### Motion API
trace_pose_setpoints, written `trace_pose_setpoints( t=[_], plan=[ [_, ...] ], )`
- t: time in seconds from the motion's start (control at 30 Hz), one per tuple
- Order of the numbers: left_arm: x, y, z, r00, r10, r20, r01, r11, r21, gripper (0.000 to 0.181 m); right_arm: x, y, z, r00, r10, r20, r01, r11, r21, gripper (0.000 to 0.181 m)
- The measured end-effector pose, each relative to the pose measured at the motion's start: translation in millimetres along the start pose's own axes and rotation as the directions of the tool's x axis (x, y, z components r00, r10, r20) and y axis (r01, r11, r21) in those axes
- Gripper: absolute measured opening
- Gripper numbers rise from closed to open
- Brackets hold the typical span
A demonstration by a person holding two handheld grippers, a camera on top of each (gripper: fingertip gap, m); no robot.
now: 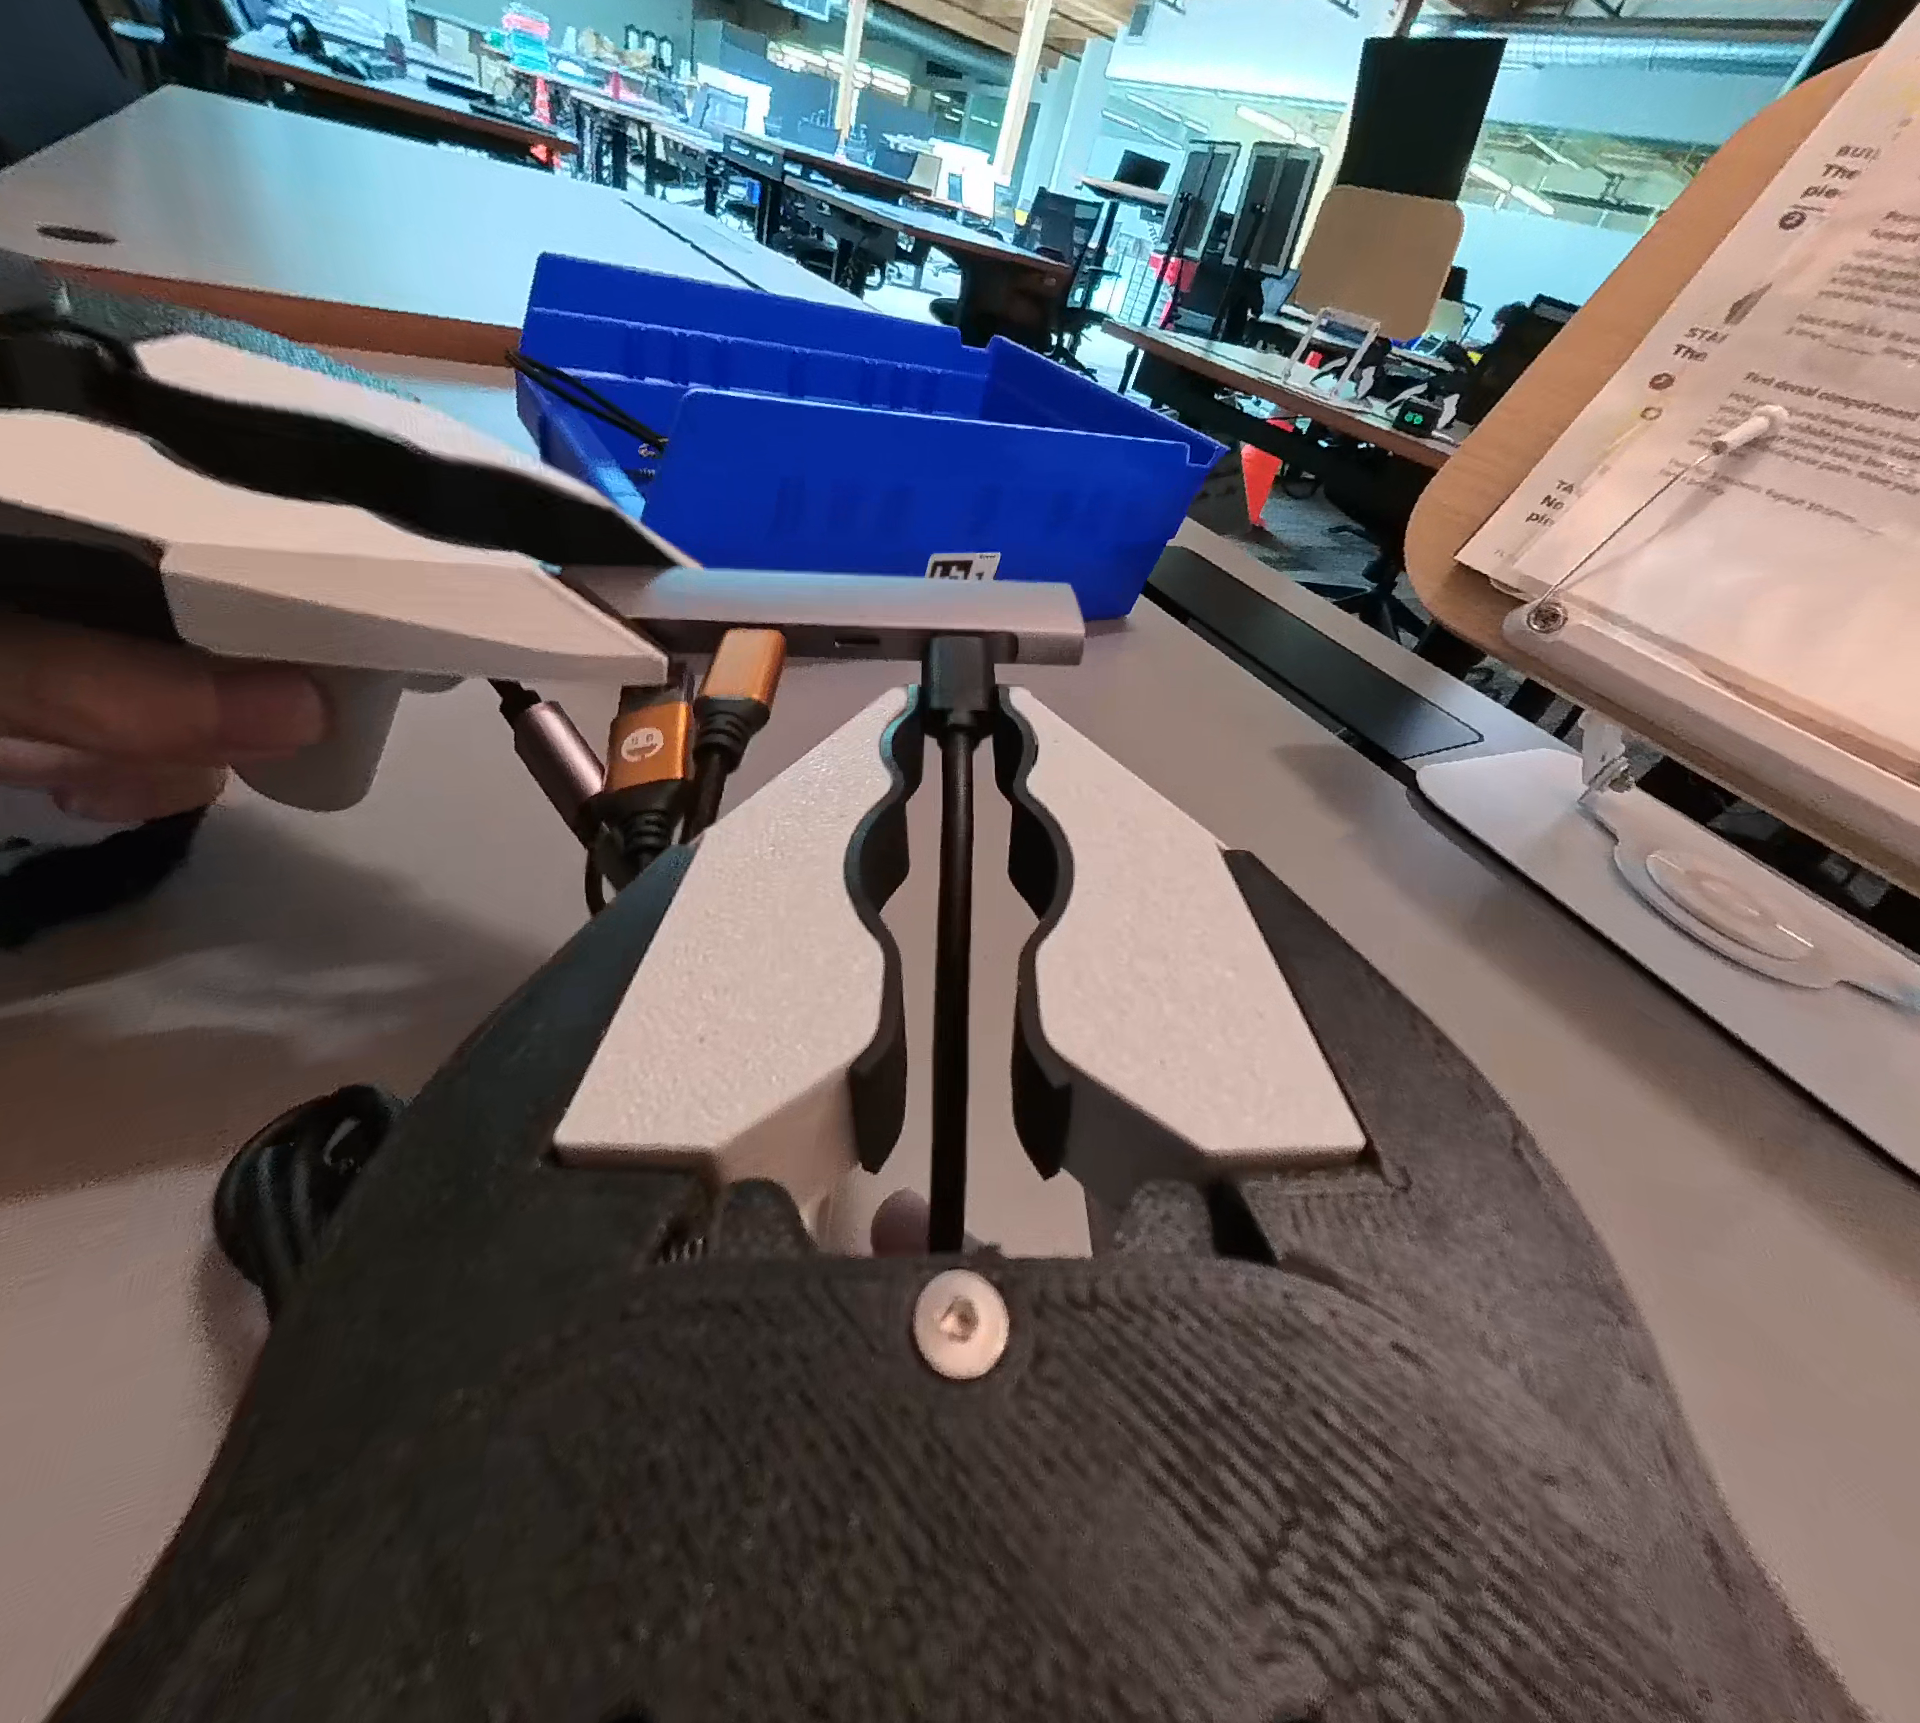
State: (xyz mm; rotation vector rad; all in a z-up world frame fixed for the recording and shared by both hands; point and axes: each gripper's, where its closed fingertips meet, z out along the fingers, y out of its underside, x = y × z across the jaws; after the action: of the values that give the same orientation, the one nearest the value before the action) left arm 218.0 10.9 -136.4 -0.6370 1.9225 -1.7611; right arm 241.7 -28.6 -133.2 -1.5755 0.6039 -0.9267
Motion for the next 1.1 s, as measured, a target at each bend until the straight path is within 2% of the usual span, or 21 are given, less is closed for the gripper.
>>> trace_pose_setpoints(
  t=[0.23, 0.47, 0.63, 0.9, 1.1],
  plan=[
    [1.1, -1.0, 2.3, 1.0, -0.011, -0.009, 0.011, 1.0, 0.005, 0.021, 2.4, -8.6, -1.5, 0.999, 0.038, -0.013, -0.037, 0.997, 0.062, 0.011],
    [1.2, -3.1, 6.8, 1.0, -0.004, -0.006, 0.004, 1.0, 0.017, 0.021, 9.3, -11.8, -3.1, 0.992, -0.06, -0.109, 0.069, 0.995, 0.079, 0.012],
    [1.1, -3.6, 12.8, 1.0, -0.006, -0.015, 0.006, 1.0, 0.018, 0.021, 14.8, -11.7, -3.6, 0.987, -0.064, -0.147, 0.075, 0.995, 0.073, 0.011],
    [-1.0, -10.0, 18.5, 0.998, 0.066, 0.012, -0.067, 0.996, 0.064, 0.021, 19.1, -9.0, -2.0, 0.982, 0.167, -0.091, -0.16, 0.984, 0.081, 0.011],
    [-4.3, -8.9, 21.6, 0.99, 0.133, 0.047, -0.135, 0.989, 0.053, 0.026, 17.6, -7.9, -1.8, 0.954, 0.296, -0.036, -0.293, 0.953, 0.078, 0.01]
  ],
)
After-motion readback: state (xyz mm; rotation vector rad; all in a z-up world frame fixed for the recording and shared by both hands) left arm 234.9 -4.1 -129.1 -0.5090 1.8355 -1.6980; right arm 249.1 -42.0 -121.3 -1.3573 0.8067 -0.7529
